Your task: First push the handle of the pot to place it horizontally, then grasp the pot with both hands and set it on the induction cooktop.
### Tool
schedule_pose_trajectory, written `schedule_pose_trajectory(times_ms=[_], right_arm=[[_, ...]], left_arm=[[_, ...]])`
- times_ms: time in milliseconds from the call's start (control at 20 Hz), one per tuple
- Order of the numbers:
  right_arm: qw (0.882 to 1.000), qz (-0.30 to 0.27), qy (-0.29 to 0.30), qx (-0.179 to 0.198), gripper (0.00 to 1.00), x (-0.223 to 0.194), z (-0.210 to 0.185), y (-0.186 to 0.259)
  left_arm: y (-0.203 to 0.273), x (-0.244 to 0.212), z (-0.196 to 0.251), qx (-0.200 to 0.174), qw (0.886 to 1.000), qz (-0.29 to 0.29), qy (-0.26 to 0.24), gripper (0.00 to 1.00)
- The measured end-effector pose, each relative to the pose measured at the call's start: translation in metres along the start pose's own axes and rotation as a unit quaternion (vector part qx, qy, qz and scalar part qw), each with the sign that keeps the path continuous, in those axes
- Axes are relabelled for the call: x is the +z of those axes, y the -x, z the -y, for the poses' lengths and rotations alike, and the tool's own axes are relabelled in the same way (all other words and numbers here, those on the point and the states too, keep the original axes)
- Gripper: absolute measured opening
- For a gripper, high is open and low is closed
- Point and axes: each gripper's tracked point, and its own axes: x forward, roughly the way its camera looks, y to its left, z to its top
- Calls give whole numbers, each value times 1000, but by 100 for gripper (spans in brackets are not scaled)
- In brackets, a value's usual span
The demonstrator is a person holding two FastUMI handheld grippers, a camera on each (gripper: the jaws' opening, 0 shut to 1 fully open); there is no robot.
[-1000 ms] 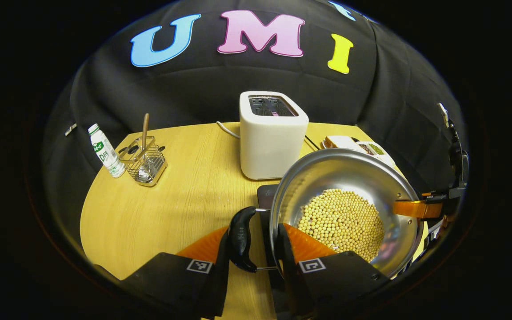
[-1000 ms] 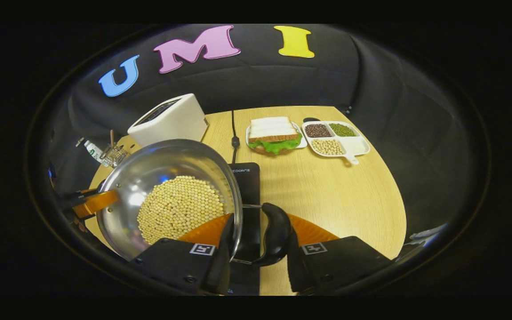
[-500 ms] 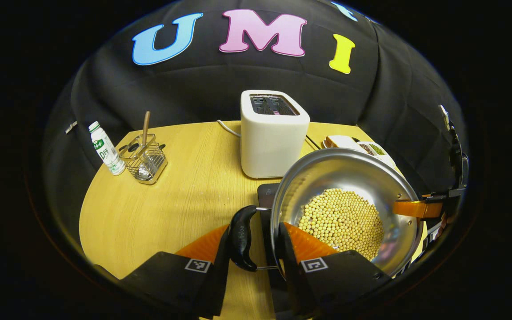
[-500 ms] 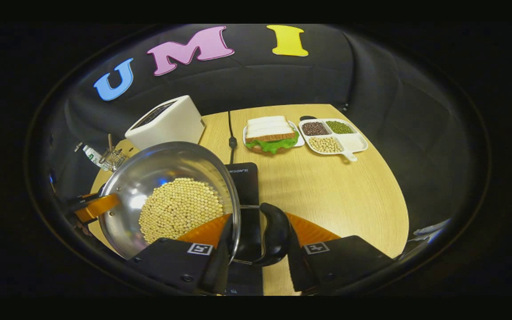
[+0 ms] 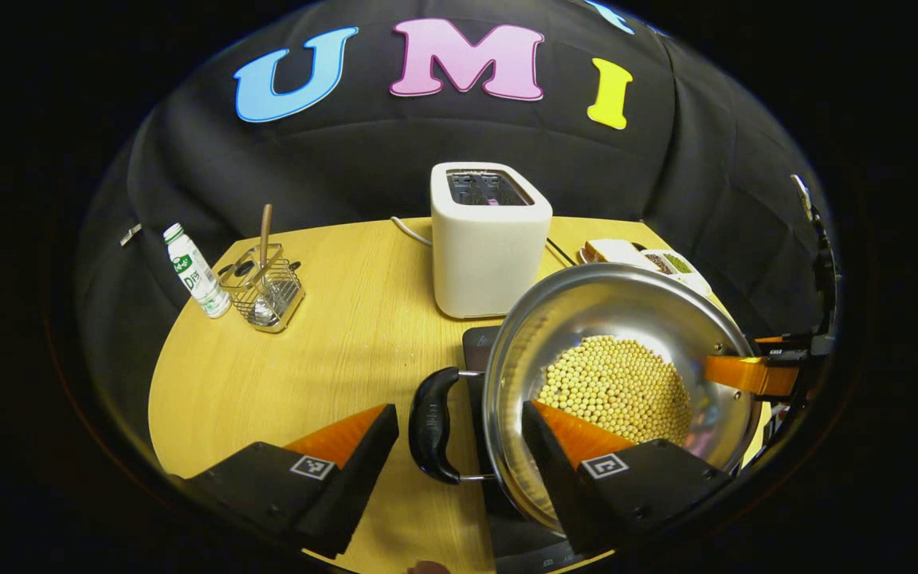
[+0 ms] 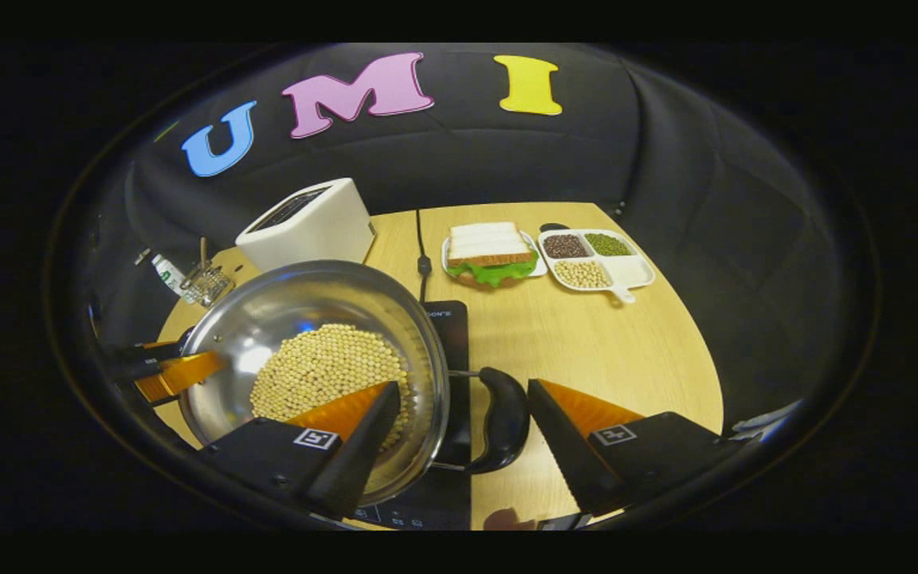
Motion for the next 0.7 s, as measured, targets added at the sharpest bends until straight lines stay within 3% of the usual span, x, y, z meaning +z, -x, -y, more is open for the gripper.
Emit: schedule_pose_trajectory(times_ms=[350, 700], right_arm=[[997, 70, -16, -11, 99, 36, 7, 38], [983, 183, 9, -1, 99, 80, -6, 129]], left_arm=[[43, 13, -6, 12, 999, 36, -5, 96], [134, 66, 11, 6, 988, 153, -12, 96]])
